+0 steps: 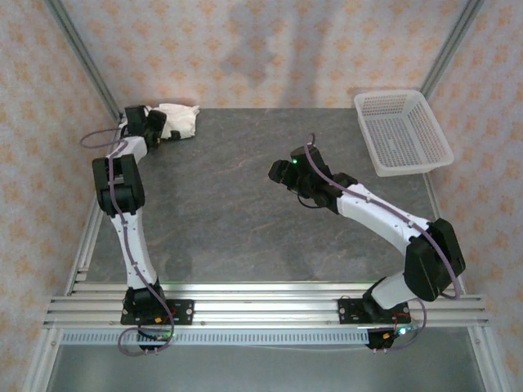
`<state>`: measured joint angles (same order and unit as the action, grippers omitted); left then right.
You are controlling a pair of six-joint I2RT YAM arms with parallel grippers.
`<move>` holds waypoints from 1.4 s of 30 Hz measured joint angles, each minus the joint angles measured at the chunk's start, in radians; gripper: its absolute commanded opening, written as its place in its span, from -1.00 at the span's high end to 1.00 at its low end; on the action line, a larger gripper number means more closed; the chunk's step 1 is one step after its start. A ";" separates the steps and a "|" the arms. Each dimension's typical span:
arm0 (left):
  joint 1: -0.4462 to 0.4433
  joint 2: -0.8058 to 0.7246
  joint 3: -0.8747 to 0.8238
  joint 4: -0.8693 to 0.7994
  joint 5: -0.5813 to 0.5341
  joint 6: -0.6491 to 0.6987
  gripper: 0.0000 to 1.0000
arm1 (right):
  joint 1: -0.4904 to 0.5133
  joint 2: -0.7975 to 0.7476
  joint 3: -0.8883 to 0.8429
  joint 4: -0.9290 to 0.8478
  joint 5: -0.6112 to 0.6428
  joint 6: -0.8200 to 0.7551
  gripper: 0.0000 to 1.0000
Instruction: Fold the inside-out t-shirt
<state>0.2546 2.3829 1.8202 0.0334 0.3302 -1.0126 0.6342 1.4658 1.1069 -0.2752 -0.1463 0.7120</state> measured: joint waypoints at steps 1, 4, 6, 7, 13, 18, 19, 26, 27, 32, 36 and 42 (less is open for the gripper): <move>-0.006 -0.001 -0.005 0.012 0.003 -0.001 -0.69 | -0.005 -0.002 0.004 -0.008 0.003 -0.004 -0.49; -0.016 -0.068 -0.132 0.070 0.003 0.005 -0.80 | -0.053 -0.035 0.003 -0.044 0.001 -0.016 -0.51; -0.018 -0.175 -0.266 0.070 0.002 0.022 -0.84 | -0.116 -0.097 -0.026 -0.048 0.003 -0.032 -0.54; -0.017 -0.251 -0.331 0.062 -0.002 0.039 -0.86 | -0.159 -0.155 -0.059 -0.050 0.017 -0.047 -0.57; -0.037 -0.914 -0.666 0.067 -0.058 0.184 -0.93 | -0.258 -0.502 -0.221 -0.054 0.177 -0.216 -0.67; -0.114 -1.377 -0.837 0.041 -0.086 0.333 -1.00 | -0.270 -0.644 -0.397 0.045 0.358 -0.368 -0.96; -0.124 -1.456 -0.890 0.028 -0.084 0.366 -1.00 | -0.272 -0.666 -0.460 0.085 0.398 -0.402 -1.00; -0.175 -1.679 -1.202 -0.143 -0.153 0.575 -1.00 | -0.367 -0.539 -0.704 0.348 0.566 -0.635 -1.00; -0.175 -1.681 -1.239 -0.156 -0.178 0.590 -1.00 | -0.395 -0.478 -0.715 0.398 0.566 -0.649 -1.00; -0.175 -1.683 -1.428 -0.117 -0.322 0.640 -1.00 | -0.464 -0.111 -0.703 0.676 0.545 -0.715 -0.99; -0.175 -1.647 -1.529 0.035 -0.413 0.729 -1.00 | -0.584 0.053 -0.699 0.898 0.356 -0.722 -0.99; -0.175 -1.301 -1.549 0.399 -0.433 0.836 -1.00 | -0.639 0.062 -0.737 1.042 0.260 -0.714 -0.99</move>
<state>0.0799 1.0817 0.2714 0.4324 -0.1024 -0.1764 -0.0051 1.5280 0.3698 0.7670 0.1139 -0.0021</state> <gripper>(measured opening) 0.996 0.994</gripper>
